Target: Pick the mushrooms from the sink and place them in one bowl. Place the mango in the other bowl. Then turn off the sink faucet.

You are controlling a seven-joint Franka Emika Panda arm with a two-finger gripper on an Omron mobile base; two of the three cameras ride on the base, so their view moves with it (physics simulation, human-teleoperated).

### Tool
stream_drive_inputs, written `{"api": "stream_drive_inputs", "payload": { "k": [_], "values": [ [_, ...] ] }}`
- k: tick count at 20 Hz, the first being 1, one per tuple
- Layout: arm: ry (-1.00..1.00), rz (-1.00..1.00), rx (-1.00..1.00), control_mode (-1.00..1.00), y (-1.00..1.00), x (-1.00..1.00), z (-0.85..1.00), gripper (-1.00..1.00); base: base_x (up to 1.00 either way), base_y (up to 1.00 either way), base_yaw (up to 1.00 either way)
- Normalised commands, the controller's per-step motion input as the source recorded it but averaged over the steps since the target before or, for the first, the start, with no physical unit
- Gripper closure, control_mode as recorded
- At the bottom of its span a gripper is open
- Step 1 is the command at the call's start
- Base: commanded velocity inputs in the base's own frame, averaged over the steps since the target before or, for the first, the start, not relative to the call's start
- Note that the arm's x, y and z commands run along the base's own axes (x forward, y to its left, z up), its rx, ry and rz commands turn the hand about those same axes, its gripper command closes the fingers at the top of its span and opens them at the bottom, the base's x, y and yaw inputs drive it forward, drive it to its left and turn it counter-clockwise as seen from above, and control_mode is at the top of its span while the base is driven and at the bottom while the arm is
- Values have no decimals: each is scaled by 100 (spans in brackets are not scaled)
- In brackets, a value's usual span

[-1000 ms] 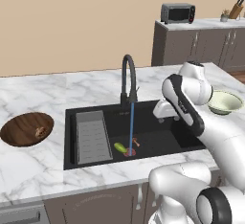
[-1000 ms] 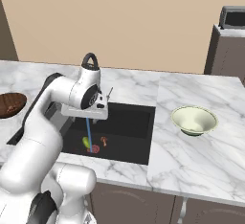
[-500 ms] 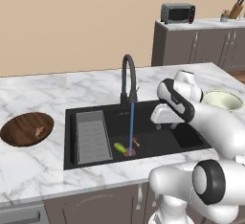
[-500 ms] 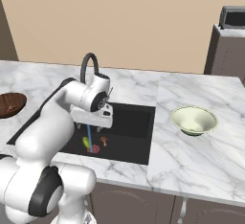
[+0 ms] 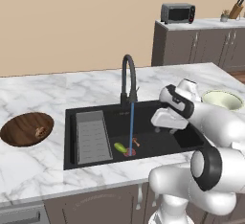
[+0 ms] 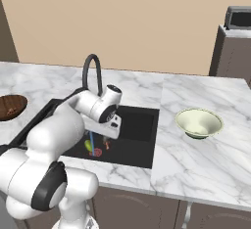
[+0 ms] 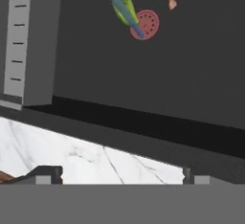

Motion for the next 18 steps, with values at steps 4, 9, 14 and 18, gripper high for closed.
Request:
{"api": "stream_drive_inputs", "payload": {
  "k": [4,9,14,18],
  "values": [
    [0,-20,0,-100,1,25,-29,-100,0,0,0],
    [-7,-11,0,-100,6,26,-19,-100,0,0,0],
    [-19,-3,-4,-100,10,17,-16,-100,0,0,0],
    [-9,0,-7,-100,6,17,-27,-100,0,0,0]
  ]
}}
